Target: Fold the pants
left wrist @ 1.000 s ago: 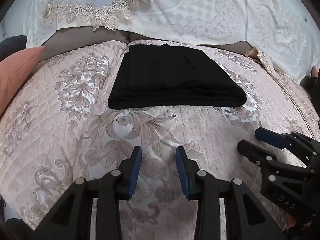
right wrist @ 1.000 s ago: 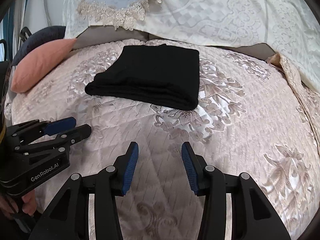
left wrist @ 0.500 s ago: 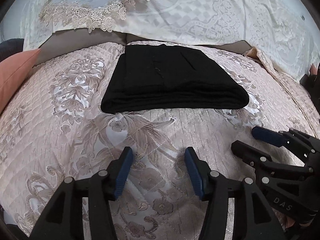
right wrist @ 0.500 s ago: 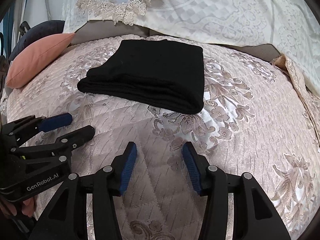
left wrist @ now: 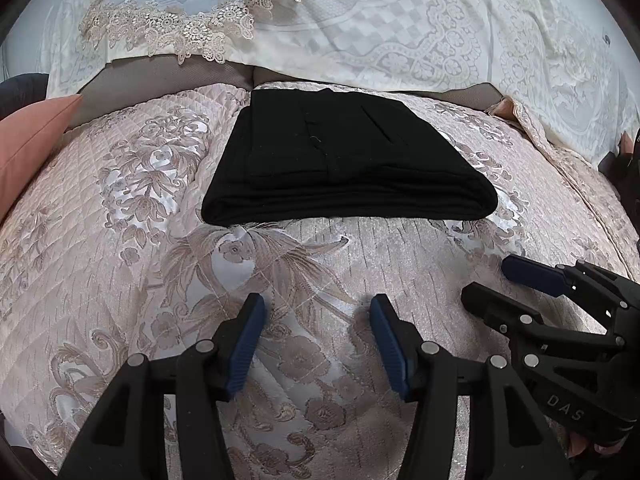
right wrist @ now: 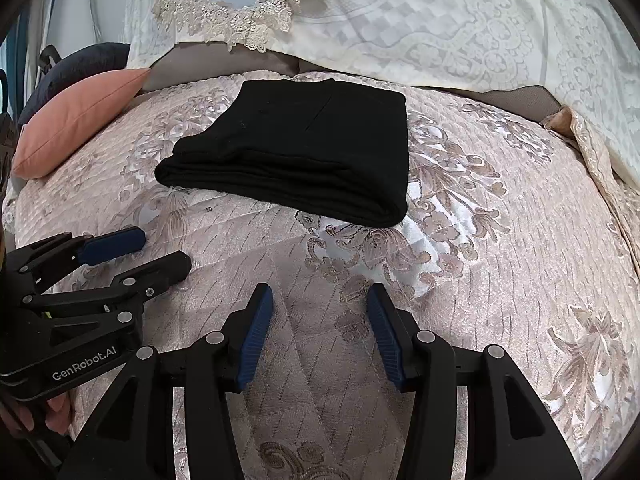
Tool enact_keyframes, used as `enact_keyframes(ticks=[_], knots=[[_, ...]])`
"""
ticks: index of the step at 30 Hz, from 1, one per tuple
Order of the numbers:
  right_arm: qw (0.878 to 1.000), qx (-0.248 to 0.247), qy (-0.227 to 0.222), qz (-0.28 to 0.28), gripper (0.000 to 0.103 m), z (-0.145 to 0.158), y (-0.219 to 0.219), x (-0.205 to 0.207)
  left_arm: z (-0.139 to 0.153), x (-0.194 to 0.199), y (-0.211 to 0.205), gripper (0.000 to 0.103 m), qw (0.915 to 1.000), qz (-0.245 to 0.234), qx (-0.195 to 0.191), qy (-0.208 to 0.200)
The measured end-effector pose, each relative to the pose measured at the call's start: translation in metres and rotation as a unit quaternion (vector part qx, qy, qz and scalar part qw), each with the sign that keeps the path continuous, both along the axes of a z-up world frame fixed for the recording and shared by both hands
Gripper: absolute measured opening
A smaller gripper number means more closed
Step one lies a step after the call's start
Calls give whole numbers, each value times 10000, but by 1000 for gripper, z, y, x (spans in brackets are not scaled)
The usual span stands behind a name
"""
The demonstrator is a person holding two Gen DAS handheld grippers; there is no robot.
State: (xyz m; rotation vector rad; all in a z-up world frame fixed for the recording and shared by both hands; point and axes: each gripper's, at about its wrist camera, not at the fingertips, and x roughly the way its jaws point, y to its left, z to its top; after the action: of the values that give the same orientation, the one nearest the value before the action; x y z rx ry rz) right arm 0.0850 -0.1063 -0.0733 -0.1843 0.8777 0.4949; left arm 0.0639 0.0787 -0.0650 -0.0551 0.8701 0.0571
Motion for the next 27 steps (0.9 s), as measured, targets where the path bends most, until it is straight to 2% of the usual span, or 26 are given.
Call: enact_keyframes(ticks=[27], knots=[[10000, 35, 0, -18, 50, -1, 1, 0, -1, 1, 0, 60, 10000, 0, -23, 40]])
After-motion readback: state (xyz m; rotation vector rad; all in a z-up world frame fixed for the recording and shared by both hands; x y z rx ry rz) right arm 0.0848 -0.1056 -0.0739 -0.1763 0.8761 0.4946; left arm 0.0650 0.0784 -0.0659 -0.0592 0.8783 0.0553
